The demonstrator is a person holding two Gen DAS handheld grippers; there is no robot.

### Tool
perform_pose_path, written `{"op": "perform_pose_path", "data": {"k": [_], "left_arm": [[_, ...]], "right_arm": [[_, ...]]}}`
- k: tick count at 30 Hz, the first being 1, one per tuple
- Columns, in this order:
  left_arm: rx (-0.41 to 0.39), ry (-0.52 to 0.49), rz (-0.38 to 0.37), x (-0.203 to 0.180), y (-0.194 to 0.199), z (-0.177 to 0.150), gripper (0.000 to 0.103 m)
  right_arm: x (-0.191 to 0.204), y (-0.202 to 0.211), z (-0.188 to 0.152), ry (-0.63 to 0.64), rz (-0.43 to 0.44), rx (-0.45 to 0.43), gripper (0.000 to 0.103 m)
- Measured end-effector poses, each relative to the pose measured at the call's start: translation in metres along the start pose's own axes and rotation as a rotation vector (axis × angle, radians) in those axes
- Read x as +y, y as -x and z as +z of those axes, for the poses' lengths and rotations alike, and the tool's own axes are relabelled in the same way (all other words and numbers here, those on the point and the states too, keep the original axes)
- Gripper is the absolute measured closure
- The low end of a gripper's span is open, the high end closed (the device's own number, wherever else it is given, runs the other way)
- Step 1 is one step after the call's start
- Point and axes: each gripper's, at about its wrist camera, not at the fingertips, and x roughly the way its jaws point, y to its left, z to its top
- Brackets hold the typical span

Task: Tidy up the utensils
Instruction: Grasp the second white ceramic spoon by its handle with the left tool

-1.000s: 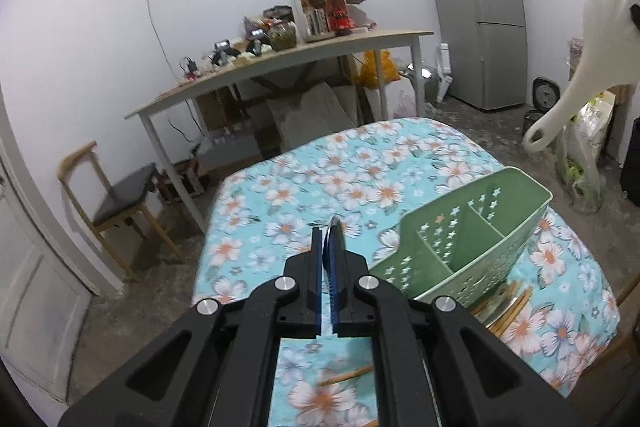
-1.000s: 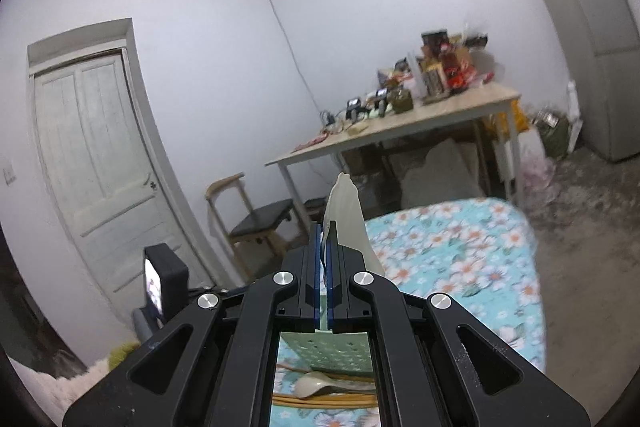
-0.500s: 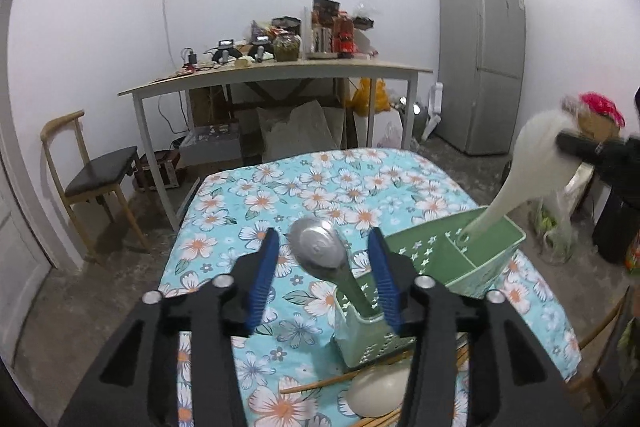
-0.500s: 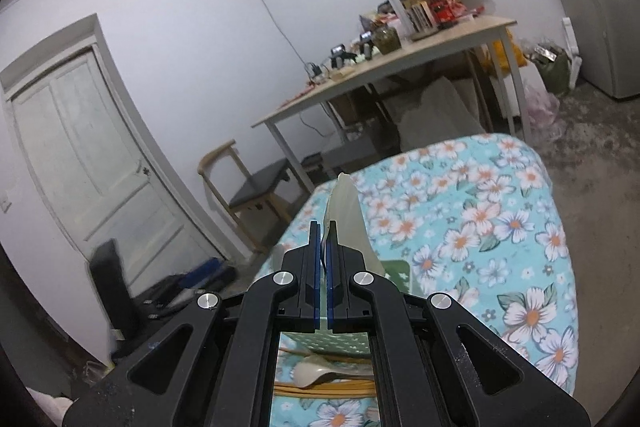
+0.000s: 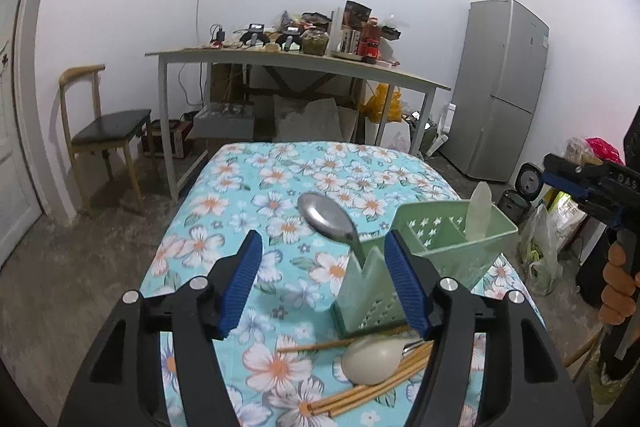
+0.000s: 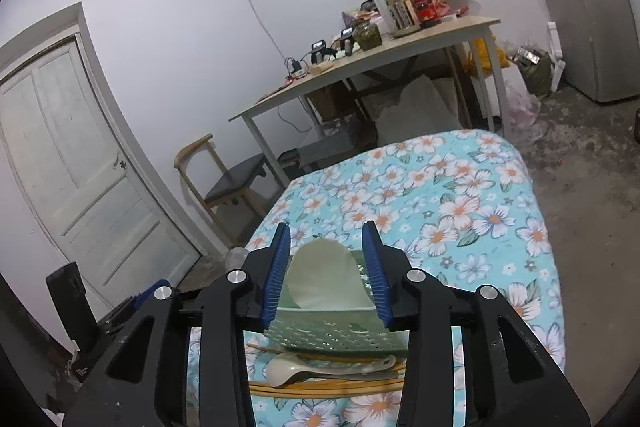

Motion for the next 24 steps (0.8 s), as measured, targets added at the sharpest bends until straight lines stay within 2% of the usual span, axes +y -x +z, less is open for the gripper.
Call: {"op": "perform_pose_path", "data": {"k": [5, 9, 17, 21, 24], "left_arm": [[0.011, 0.026, -0.001, 0.004, 0.008, -0.014, 0.040], [0.025, 0.020, -0.007, 0.003, 0.013, -0.025, 0.038], [0.105, -0.035, -0.034, -0.010, 0.005, -0.056, 0.036], [0.158, -0.118, -0.034, -0.028, -0.011, -0.077, 0.036], [0.209, -0.185, -0.023, -0.041, -0.029, -0.090, 0.036]], "right_arm": [[0.003, 0.020, -0.011, 0.024, -0.017, -0.027, 0.059], [0.001, 0.030, -0.029, 0.032, -0.036, -0.012, 0.054], [-0.007, 0.017, -0.100, 0.012, -0.080, 0.156, 0.051], [-0.015, 0.010, -0.126, -0.023, -0.089, 0.215, 0.051], [-0.016, 0.008, -0.132, -0.033, -0.084, 0.228, 0.051]]}}
